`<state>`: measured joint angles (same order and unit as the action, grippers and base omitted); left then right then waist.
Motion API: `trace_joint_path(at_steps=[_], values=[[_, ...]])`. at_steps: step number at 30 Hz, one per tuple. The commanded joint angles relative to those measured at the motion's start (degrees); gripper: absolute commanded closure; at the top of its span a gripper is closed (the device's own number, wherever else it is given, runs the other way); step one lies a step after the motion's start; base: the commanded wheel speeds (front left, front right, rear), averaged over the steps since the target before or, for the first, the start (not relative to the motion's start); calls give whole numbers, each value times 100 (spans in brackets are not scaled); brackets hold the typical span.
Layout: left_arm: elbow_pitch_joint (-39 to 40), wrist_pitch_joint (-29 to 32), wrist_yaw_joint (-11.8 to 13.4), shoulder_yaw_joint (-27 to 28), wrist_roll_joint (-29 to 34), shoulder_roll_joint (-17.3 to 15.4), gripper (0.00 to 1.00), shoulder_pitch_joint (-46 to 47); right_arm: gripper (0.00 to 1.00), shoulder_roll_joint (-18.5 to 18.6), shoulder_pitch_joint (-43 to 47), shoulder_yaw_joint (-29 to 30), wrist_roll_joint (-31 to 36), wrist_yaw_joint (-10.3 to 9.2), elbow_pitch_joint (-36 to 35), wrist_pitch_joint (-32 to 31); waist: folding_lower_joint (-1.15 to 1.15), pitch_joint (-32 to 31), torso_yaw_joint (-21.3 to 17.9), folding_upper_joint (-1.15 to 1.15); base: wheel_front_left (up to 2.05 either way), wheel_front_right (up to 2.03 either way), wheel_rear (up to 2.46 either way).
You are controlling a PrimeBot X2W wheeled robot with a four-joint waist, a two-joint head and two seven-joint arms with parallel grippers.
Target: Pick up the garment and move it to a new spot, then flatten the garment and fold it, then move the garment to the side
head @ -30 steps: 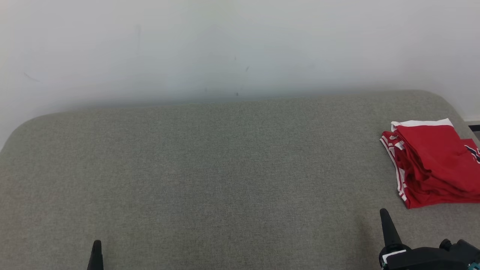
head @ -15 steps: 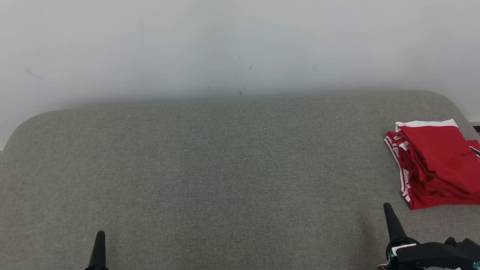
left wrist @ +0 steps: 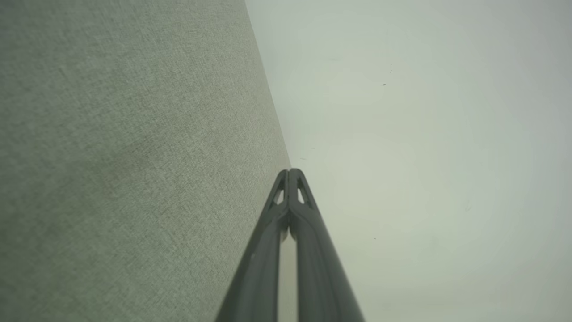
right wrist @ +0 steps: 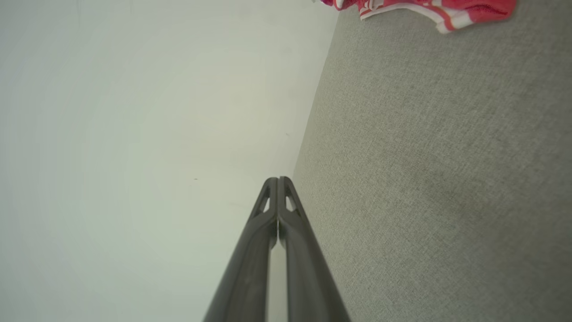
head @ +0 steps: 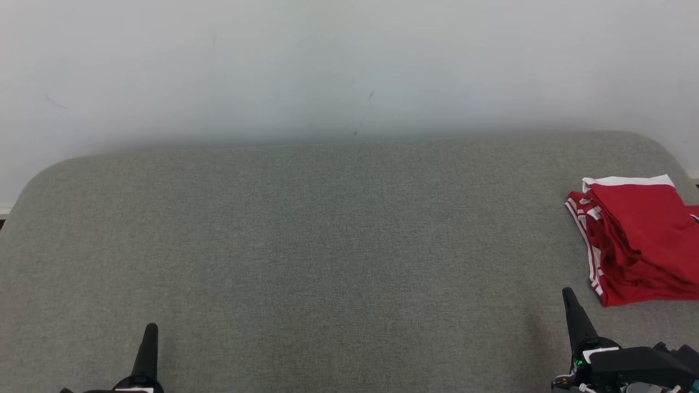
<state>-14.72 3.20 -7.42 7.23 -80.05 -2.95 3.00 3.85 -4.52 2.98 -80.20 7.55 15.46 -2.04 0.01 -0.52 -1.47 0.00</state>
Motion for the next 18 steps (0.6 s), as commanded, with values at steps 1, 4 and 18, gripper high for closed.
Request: trace_joint_path(at_steps=[1, 4, 18], values=[[44, 39, -9, -9, -134, -1, 100, 121, 100, 22, -74, 35, -158, -9, -63, -36, 0, 4, 8, 0, 0, 0, 0], [48, 77, -10, -17, -272, 1, 100, 140, 100, 19, -86, 59, -280, -9, -73, -70, 0, 11, 22, 0, 0, 0, 0], [63, 218, -11, -44, -791, 6, 100, 256, 100, 6, -133, 155, -842, -10, -119, -225, 0, 40, 83, 0, 0, 0, 0]])
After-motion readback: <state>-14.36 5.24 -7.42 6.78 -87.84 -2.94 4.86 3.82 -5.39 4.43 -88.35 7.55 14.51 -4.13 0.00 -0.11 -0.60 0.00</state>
